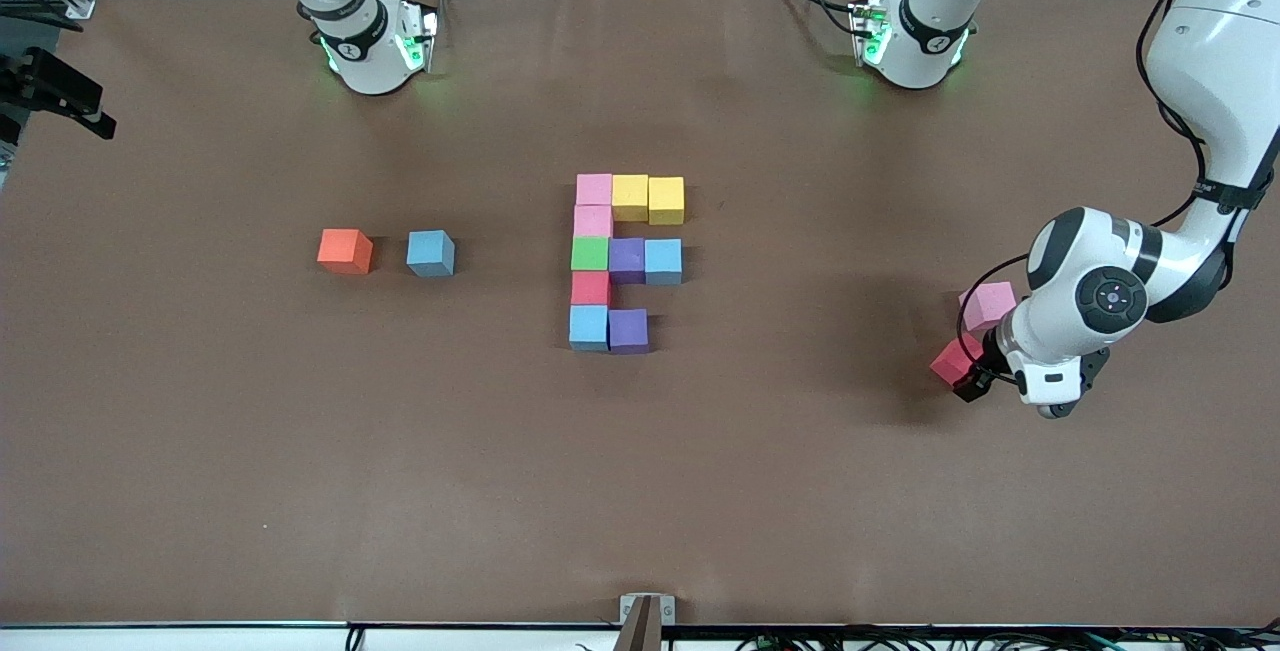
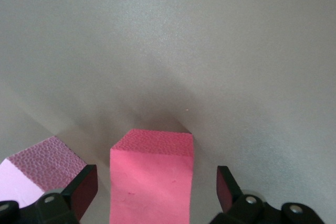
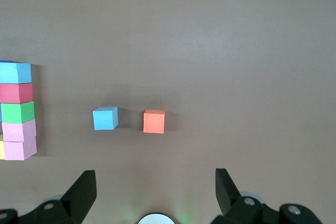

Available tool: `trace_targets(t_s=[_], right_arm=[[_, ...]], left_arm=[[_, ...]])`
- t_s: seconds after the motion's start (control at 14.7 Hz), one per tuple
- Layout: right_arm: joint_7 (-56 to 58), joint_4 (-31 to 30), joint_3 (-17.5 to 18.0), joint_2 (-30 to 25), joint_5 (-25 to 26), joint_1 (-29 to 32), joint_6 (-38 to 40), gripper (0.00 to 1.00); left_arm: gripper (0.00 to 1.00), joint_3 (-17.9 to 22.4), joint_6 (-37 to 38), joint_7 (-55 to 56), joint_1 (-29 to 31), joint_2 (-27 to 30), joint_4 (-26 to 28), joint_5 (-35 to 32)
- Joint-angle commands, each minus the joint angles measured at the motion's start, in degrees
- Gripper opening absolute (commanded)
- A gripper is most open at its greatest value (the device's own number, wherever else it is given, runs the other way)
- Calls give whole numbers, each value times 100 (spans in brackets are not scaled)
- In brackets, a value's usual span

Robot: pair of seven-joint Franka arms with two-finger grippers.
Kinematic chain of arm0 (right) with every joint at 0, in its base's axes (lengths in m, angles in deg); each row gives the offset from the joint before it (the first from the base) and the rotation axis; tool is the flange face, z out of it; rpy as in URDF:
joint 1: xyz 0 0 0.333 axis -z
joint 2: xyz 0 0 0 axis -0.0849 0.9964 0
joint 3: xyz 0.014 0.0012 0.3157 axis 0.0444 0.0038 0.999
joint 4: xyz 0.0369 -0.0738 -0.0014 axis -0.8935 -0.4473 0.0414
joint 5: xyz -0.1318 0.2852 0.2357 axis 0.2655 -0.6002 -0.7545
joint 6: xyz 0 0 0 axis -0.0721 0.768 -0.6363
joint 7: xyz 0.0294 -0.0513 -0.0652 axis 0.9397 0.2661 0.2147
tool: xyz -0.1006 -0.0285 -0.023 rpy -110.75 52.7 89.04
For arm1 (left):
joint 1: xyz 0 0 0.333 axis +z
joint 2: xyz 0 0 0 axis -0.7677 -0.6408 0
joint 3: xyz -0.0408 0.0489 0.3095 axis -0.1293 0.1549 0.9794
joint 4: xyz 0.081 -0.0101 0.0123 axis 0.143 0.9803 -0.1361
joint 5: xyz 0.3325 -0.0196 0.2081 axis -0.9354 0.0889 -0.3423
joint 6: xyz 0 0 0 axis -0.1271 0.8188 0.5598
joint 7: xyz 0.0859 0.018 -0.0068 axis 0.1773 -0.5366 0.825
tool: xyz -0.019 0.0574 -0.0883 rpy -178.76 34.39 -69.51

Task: Arrange 11 blocks into digit 3
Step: 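Lower the left gripper onto the red cube and close it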

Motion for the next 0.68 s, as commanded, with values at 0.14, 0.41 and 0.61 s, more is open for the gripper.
trace_targets(t_s=[0.14,0.41,0.61], right_arm=[[-12,-158,-24,-149,19,-11,-64,100],[-21,-175,-24,-149,19,-11,-55,100],[-30,-193,-15,-140,19,-2,-99,100]], left_arm=[[100,-37,-257,-63,111,-17,196,-170],[75,-28,-355,-46,120,-78,232,-170],[36,-28,-372,42,102,-149,232,-310]])
